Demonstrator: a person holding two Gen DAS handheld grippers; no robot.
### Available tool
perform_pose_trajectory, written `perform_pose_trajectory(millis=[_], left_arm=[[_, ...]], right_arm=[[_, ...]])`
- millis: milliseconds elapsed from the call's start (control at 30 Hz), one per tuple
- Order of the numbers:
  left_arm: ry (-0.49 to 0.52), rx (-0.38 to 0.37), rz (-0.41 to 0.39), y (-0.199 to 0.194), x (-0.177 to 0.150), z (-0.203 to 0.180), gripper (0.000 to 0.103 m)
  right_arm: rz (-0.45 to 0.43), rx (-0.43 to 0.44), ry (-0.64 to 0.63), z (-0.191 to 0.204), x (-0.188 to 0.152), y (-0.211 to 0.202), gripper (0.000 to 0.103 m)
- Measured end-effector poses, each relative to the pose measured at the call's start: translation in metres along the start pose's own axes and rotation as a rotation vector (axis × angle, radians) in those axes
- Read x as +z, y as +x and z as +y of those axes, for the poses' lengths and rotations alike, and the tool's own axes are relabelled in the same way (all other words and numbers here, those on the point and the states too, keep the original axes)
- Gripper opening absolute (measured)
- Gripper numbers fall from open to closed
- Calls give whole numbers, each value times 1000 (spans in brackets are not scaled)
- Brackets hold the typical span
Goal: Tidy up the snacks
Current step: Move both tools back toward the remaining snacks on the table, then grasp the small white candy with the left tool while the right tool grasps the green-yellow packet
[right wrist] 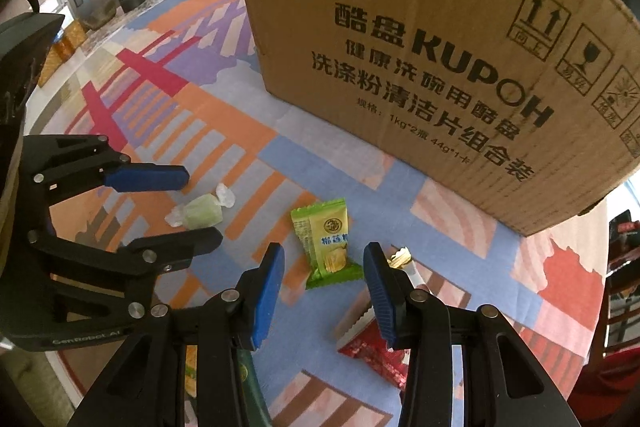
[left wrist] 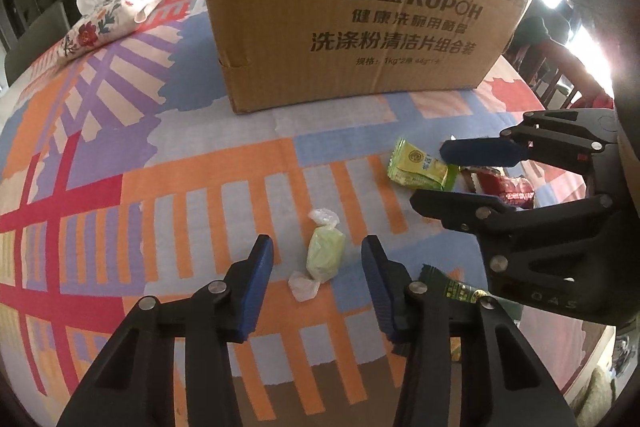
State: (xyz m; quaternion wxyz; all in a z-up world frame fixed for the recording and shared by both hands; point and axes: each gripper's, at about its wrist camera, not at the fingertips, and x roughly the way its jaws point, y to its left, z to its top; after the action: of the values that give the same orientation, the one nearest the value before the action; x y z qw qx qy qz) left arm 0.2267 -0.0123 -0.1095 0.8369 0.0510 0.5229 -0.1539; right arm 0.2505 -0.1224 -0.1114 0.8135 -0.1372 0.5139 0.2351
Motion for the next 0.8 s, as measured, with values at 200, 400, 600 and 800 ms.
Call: perform_pose_trajectory(millis=[200, 400, 600, 800], left_arm=[[-5, -5, -4, 2, 2, -2, 33], [-32, -18, -10, 2, 3, 1, 19], [-48, -25, -37, -10, 2, 2, 19], [-32, -17, -96, -32, 1, -4, 19]], right_arm=[[11, -9, -3, 1, 3, 8, 36], [-4, -22, -3, 6, 3, 8, 29], [-28, -7, 41, 8, -2, 0, 28], [-75, 2, 72, 8, -5, -22, 28]])
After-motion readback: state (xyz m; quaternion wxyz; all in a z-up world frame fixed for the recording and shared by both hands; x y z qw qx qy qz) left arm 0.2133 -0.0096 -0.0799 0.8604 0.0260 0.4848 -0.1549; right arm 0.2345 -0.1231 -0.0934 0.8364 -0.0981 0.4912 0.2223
